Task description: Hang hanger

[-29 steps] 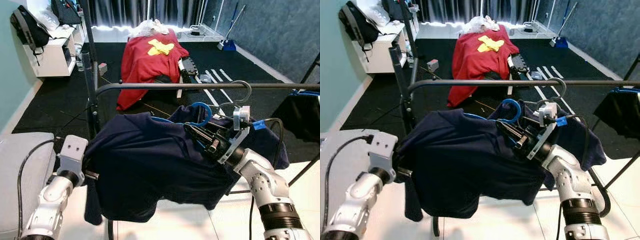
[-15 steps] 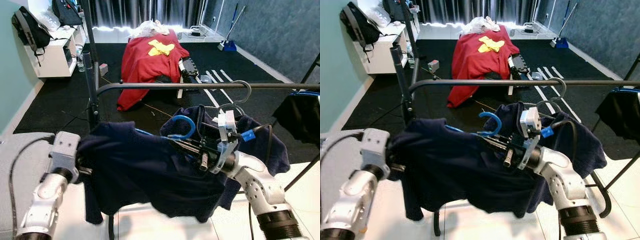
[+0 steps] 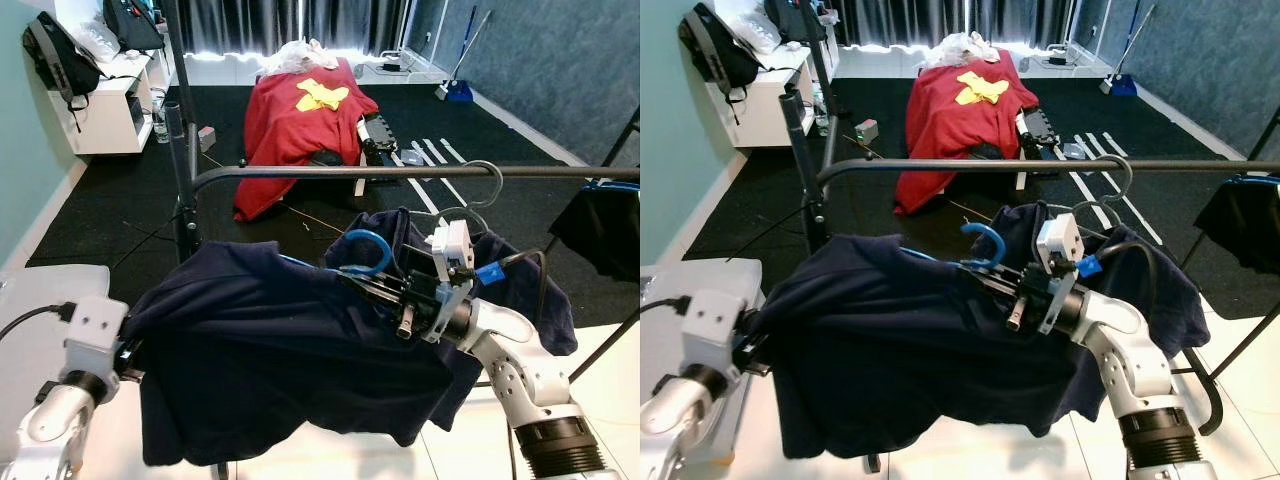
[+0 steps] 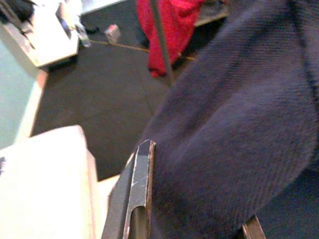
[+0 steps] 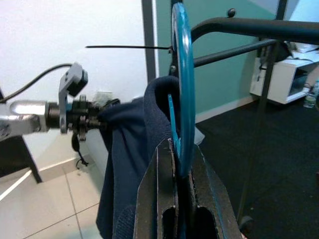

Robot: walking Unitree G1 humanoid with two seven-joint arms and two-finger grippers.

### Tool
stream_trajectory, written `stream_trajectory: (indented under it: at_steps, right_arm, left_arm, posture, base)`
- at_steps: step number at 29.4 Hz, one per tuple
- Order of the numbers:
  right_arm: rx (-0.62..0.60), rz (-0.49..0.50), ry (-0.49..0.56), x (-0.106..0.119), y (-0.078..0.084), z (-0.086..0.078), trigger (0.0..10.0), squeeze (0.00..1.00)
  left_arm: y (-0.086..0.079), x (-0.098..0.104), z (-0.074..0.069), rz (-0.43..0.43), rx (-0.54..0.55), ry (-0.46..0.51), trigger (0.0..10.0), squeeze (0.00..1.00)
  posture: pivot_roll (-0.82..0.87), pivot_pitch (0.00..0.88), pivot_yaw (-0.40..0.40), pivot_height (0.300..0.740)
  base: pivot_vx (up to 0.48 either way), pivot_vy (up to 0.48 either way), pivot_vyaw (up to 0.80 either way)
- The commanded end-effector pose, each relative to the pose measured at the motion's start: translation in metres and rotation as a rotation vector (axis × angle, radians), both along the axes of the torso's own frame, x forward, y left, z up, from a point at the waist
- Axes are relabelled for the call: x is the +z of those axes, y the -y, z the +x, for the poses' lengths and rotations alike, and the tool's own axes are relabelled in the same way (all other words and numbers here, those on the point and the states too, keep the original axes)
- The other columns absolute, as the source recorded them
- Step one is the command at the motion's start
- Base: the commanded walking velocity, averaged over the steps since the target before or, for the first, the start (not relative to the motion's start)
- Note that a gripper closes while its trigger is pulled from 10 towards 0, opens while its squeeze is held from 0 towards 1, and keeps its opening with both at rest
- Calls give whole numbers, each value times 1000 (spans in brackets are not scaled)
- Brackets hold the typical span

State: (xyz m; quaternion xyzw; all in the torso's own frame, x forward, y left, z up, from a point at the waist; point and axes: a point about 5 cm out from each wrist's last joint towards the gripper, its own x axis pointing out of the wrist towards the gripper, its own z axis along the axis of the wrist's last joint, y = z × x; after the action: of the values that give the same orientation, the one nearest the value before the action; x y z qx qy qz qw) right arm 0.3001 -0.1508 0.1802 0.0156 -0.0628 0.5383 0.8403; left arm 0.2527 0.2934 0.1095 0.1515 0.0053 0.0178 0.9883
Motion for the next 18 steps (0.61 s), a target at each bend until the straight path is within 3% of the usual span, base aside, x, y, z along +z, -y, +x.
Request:
stream_trajectory:
  at_steps: [1, 2, 5, 6, 7, 12, 14, 18]
  right_arm:
    - [-27, -33, 21, 1, 10, 0, 0, 0]
    - [-27, -49, 19, -2, 10, 1, 0, 0]
    - [-32, -55, 18, -4, 9, 3, 0, 0]
    - [-42, -52, 20, -4, 8, 4, 0, 0]
    - [-61, -52, 27, -4, 6, 6, 0, 0]
    - [-91, -45, 38, -3, 4, 10, 0, 0]
    - [-109, 54, 50, 7, -2, 12, 0, 0]
    - [-109, 126, 54, 15, -5, 12, 0, 0]
  left_arm:
    - [-21, 13, -5, 11, 73, 50, 10000, 0]
    - [-28, 20, -7, -6, 85, 79, 10000, 1000]
    - [-27, 23, -6, -14, 50, 76, 10000, 1000]
    - [-17, 18, -5, -5, -7, 45, 10000, 1000]
    - [-2, 10, -3, 7, -75, 3, 10000, 0]
    - [20, -3, -2, 17, -171, -47, 10000, 0]
    - [52, -22, 3, 20, -246, -100, 10000, 0]
    - [67, -32, 7, 28, -259, -122, 10000, 0]
  posture:
    - [114, 14, -55, 740]
    - [119, 6, -59, 740]
    - [123, 1, -62, 740]
    - [124, 0, -61, 740]
    - [123, 0, -61, 740]
    - [120, 0, -59, 740]
    - [114, 0, -55, 740]
    - [111, 2, -54, 740]
  base:
    - [0, 0, 0]
    - [0, 0, 0]
    - [0, 0, 0]
    - [0, 0, 0]
    - [0, 0, 0]
    - [0, 0, 0]
    - [0, 0, 0]
    - [0, 0, 0]
